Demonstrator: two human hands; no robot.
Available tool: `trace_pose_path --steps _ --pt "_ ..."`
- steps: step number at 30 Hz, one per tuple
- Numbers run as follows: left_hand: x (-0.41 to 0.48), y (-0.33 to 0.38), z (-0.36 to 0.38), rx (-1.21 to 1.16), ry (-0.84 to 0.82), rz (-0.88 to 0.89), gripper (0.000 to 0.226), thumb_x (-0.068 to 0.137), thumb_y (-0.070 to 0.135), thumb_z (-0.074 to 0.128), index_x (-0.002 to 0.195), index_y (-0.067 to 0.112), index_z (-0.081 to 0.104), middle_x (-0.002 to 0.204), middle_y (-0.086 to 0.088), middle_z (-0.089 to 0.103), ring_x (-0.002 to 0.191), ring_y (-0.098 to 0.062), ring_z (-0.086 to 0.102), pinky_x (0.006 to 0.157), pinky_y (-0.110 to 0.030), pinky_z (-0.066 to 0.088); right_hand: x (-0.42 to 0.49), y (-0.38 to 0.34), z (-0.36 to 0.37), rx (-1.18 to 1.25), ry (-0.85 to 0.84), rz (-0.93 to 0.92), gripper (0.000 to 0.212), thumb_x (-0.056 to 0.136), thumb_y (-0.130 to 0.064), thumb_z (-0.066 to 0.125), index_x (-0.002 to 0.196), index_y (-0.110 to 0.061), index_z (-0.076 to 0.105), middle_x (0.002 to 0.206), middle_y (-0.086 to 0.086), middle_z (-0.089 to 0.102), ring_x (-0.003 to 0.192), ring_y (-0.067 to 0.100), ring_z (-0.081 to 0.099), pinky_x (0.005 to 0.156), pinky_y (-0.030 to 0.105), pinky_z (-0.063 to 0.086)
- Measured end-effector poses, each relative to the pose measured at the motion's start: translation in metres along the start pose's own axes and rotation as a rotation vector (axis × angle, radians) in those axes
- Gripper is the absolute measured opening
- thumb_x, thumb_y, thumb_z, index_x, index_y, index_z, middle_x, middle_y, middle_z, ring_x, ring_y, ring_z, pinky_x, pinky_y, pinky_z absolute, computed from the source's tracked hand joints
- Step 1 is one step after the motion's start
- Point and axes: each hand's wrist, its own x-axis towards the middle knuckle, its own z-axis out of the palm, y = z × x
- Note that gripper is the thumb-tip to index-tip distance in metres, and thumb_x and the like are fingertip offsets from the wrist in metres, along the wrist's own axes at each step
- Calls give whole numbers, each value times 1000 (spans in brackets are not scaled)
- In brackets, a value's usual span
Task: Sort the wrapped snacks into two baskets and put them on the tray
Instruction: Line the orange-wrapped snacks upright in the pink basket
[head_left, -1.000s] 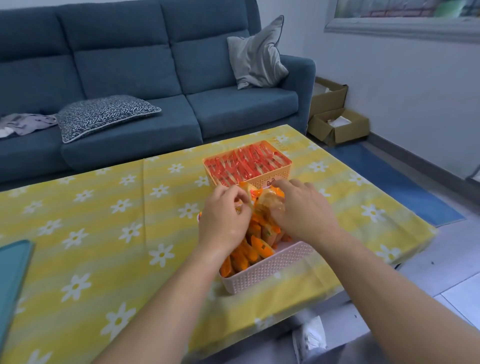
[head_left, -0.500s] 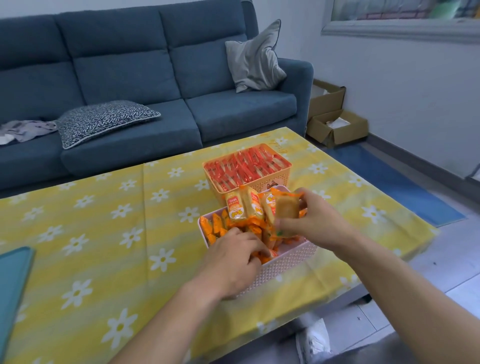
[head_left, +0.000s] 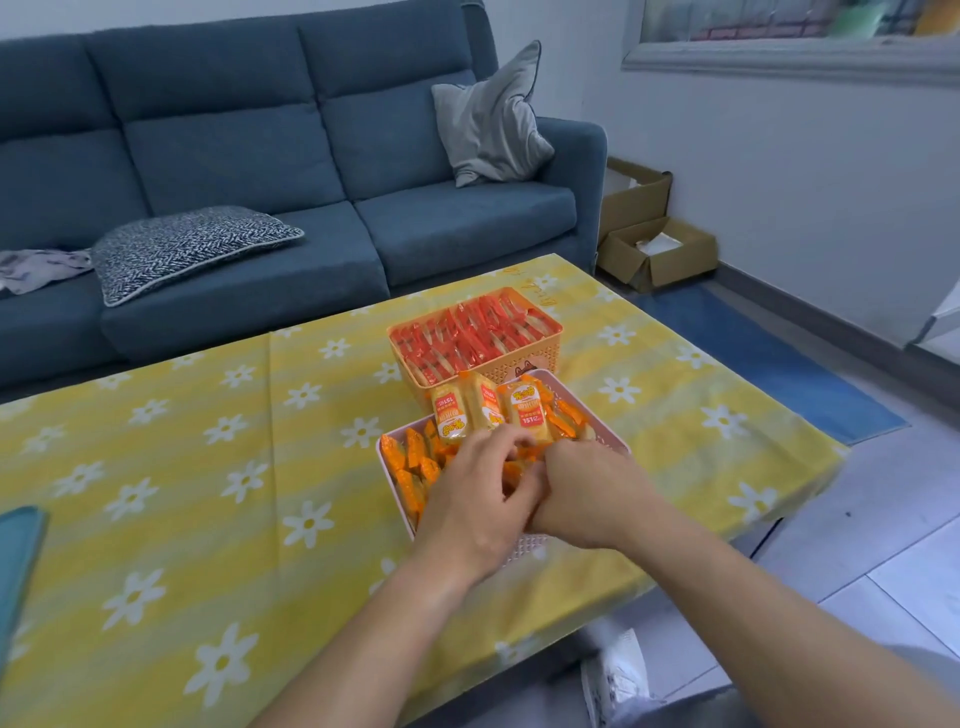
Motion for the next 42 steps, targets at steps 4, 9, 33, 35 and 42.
trace_pose_path --steps 4,9,33,35,42 --pt "7 -2 5 51 -32 -44 7 93 42 62 92 35 62 97 17 57 87 -3 54 72 -18 41 5 26 -28 380 -171 1 13 77 -20 62 79 -21 75 68 -4 69 64 11 60 62 31 49" --pt "16 2 8 107 -9 -78 5 93 33 64 94 30 68 97 13 64 88 -8 57 72 -24 42 47 26 -27 447 315 143 28 89 -34 64 114 -22 64 99 -5 69 92 19 66 73 32 52" --pt "28 5 24 248 28 -57 12 90 25 69 93 28 58 97 10 48 83 -17 56 74 -37 51 32 68 -25 248 -39 -133 48 73 1 64 109 -30 55 98 5 65 76 25 64 69 48 56" --pt "25 3 23 223 65 -83 21 89 27 72 91 30 51 97 13 47 80 -12 55 71 -35 50 31 62 -21 254 -67 -146 44 73 0 61 108 -28 58 93 5 66 74 25 63 67 46 55" --pt "16 1 11 282 160 -15 20 93 18 59 89 35 50 95 18 55 83 -7 52 61 -26 42 32 45 -8 172 -116 -209 46 79 -16 60 123 -29 65 74 -14 44 71 10 45 54 16 26"
